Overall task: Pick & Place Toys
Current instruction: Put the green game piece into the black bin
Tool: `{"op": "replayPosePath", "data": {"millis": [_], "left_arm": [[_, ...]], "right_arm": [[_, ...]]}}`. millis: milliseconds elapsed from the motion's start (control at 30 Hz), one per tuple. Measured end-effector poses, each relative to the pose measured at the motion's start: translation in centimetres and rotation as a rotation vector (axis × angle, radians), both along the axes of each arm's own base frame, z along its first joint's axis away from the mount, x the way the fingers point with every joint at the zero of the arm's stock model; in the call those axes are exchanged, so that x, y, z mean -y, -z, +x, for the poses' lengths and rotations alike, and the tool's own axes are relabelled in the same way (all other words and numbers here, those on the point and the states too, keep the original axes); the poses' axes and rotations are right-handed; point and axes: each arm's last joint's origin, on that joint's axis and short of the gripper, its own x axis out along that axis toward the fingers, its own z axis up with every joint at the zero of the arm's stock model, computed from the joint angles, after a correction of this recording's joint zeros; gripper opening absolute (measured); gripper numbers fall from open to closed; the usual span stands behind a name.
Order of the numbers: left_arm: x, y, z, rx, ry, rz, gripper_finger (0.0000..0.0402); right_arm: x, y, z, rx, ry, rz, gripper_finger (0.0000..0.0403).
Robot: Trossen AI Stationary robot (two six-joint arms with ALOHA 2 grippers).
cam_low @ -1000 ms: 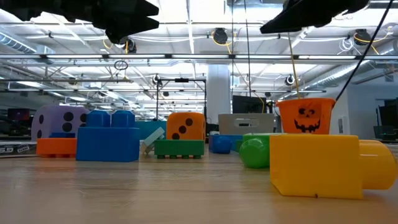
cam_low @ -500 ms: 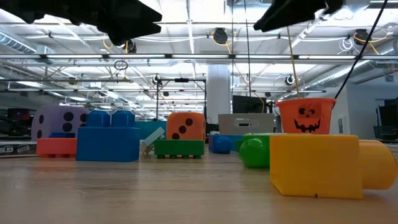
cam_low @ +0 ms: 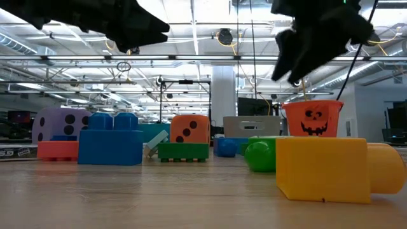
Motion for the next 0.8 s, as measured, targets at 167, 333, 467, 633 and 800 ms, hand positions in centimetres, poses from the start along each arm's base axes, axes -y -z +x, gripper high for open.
{"op": "replayPosePath", "data": {"millis": [167, 333, 467, 633, 800], "left_arm": [[-0.2, 0.2, 0.1, -0.015, 0.038, -0.016, 0.0212], [-0.1, 0.3, 0.0, -0.029, 0.056, -0.032, 0.0212], [-0.1, 0.3, 0.0, -0.030, 0.056, -0.042, 0.0212], [-0.1, 0.5, 0.0, -0.040, 0.056, -0.061, 0.0212], [-0.1, 0.6, 0.0, -0.056, 0.055, -0.062, 0.0212]], "right_arm": [[0.8, 3.3, 0.1, -0.098, 0.046, -0.014, 0.0315], [2.9, 5.5, -0.2, -0.078, 0.196, 0.040, 0.0309], [4.3, 6.2, -0.4, -0.036, 0.266, 0.103, 0.0307], [5.3, 7.2, -0.8, -0.037, 0.310, 0.185, 0.0306], [5.9, 8.4, -1.7, -0.058, 0.378, 0.203, 0.0306]]}}
